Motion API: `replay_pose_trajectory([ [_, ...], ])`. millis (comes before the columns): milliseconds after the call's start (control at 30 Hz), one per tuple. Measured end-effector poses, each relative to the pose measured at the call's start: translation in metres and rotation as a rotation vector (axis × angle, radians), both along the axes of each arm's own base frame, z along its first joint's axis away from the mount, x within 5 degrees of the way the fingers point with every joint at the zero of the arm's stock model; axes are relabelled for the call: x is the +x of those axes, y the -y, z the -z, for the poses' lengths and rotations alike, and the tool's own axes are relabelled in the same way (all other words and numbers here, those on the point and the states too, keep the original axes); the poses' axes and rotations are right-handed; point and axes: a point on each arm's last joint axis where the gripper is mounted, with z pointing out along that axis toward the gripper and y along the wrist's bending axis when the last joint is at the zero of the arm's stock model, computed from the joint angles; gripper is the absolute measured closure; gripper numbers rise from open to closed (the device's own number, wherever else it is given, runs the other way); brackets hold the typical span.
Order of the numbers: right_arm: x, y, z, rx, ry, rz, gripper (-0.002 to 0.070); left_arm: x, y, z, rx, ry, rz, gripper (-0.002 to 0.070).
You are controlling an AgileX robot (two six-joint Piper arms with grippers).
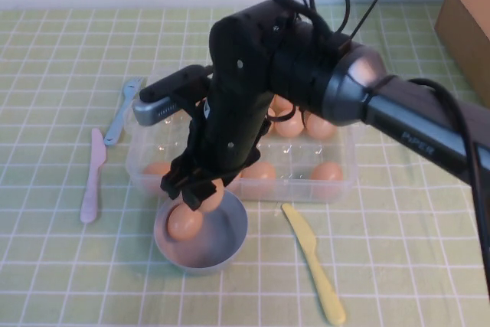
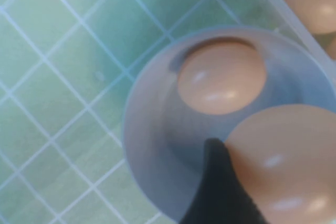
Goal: Take an egg out of the egg box
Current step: Place the egg in the bowl
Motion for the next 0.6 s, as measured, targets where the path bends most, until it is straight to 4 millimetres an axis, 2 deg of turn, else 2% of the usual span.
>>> replay_pose_trajectory([
  [333, 0.008, -0.007, 0.044, -0.073, -0.066, 0.008, 0.0283, 0.000, 0.000, 0.000, 0.002, 0.000, 0.000, 0.0680],
  [600, 0.015, -0.007, 0.063, -0.102, -0.091, 0.019, 0.0283, 0.000, 0.000, 0.000, 0.002, 0.000, 0.000, 0.0679],
])
